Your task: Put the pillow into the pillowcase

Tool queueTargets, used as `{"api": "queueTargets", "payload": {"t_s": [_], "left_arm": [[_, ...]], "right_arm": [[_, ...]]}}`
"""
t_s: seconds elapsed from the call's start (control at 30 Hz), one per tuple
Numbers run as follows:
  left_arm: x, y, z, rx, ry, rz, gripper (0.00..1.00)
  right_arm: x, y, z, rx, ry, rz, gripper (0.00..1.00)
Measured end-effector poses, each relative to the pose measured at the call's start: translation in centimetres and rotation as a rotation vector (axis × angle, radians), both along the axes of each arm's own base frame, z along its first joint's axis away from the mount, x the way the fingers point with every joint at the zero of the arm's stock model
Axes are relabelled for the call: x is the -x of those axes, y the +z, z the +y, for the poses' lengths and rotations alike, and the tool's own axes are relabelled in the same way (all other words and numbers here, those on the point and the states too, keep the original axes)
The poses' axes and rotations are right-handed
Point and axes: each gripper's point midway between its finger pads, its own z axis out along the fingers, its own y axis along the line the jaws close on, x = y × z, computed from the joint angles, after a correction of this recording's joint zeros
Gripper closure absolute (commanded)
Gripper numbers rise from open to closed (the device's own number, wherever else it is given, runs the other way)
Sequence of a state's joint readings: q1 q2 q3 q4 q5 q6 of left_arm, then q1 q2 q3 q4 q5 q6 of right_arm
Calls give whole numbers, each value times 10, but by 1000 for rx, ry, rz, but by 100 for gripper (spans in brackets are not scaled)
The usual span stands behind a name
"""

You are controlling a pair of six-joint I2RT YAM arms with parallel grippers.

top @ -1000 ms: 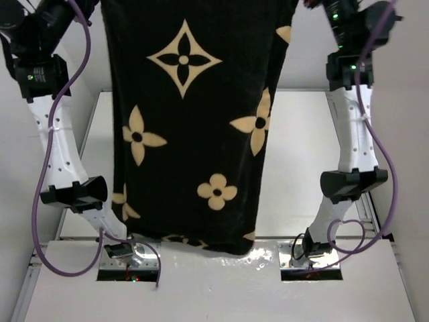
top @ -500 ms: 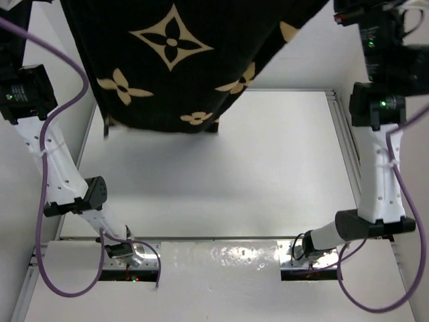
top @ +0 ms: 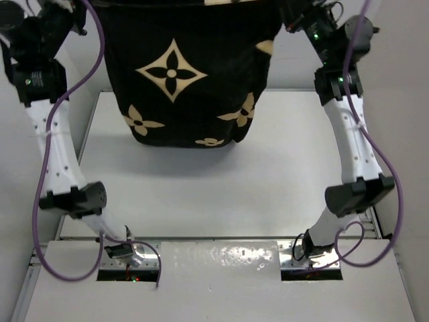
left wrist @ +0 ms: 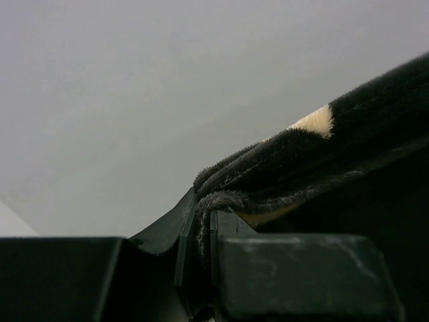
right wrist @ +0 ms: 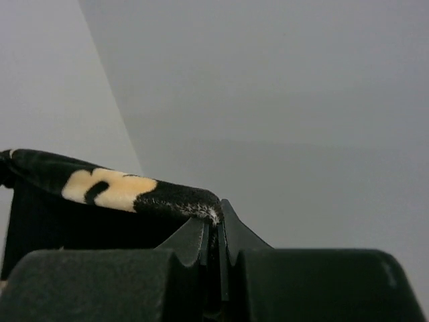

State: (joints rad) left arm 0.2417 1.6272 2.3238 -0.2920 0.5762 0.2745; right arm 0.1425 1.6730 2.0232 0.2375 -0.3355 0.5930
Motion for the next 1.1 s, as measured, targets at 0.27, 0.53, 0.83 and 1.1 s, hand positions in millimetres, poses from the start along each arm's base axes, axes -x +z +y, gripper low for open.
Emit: {"api": "queueTargets", "payload": {"t_s": [0.27,0.53,0.83,1.1], "left_arm": [[-23,-1,11,-27,66,-16,100],[-3,10,-4,-58,118,-34,100],[-58,-36,3,-37,124,48,100],[33,25,-28,-55,23,-76,100]], "right_arm": [[12,3,3,29,-15,-9,100],[40,70,-8,-11,-14,-154,100],[-36,-41,-13,-9,-17,130,100],[94,2,-16,-30,14,-67,100]]}}
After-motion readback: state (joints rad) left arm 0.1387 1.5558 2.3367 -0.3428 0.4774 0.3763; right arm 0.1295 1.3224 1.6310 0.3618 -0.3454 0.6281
